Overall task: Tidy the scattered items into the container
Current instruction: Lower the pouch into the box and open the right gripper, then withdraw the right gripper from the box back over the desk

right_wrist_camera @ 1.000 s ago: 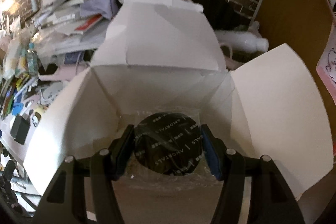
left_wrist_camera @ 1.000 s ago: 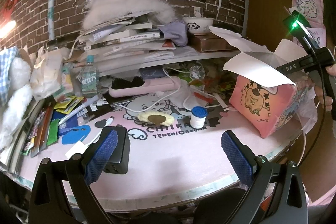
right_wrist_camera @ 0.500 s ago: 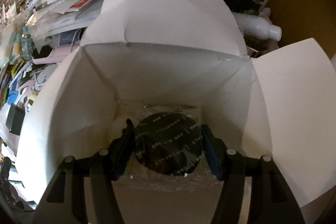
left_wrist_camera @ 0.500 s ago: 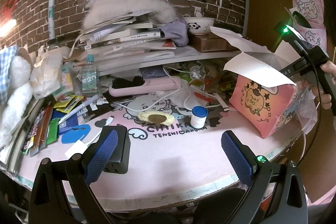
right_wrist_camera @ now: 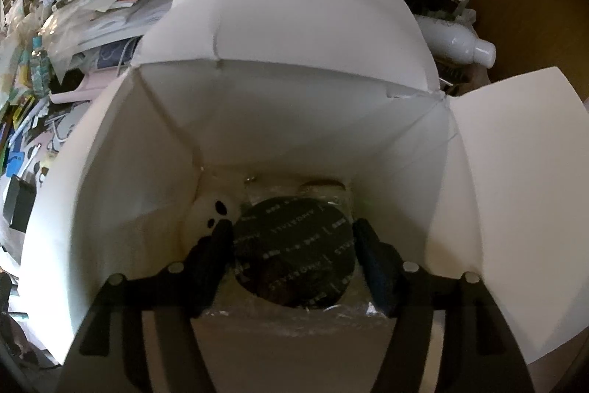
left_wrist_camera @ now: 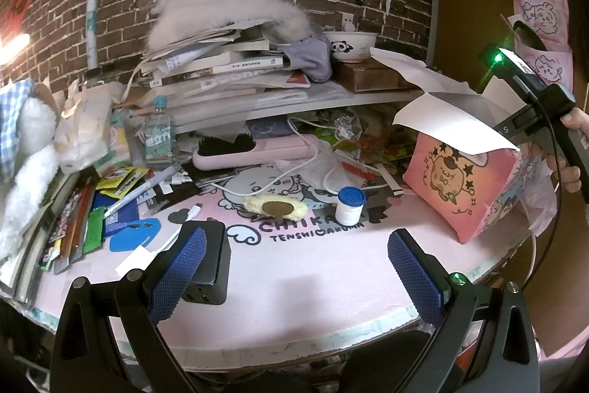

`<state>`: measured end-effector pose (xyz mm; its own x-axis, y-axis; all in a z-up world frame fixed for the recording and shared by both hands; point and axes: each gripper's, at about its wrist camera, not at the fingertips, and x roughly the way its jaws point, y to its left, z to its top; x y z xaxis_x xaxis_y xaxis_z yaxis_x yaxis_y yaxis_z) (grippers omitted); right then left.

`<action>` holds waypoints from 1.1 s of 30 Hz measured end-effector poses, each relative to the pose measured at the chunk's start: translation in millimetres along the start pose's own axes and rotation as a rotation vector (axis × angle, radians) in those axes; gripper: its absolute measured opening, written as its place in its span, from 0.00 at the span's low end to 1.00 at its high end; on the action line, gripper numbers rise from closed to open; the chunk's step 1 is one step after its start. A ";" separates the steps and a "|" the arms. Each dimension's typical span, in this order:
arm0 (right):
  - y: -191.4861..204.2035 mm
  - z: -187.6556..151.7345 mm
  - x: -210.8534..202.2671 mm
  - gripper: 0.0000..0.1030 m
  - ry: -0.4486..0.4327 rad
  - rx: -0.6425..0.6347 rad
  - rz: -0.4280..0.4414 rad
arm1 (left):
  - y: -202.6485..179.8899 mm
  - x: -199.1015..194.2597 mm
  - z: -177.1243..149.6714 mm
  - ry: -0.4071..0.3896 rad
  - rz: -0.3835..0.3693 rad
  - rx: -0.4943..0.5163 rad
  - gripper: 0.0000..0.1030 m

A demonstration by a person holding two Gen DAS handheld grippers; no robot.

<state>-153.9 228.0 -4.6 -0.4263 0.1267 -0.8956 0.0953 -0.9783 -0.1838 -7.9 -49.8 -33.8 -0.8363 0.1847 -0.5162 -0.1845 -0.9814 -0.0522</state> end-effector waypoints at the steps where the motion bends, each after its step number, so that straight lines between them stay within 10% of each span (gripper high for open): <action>1: 0.2 -0.3 -0.6 0.63 0.000 0.001 -0.002 | -0.1 -0.1 -0.1 0.000 0.000 0.001 0.96; 17: 7.2 -8.0 -6.2 0.71 -0.042 -0.001 -0.034 | 0.0 -0.2 -1.0 0.000 0.001 0.002 0.96; 33: 40.9 -21.7 -111.7 0.90 -0.465 -0.070 -0.093 | 7.2 -7.4 -0.7 -0.010 0.006 -0.017 0.96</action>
<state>-82.8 177.4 79.2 -0.7918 0.1111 -0.6006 0.0910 -0.9509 -0.2958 -2.7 -58.3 -30.9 -0.8423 0.1794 -0.5082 -0.1707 -0.9832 -0.0641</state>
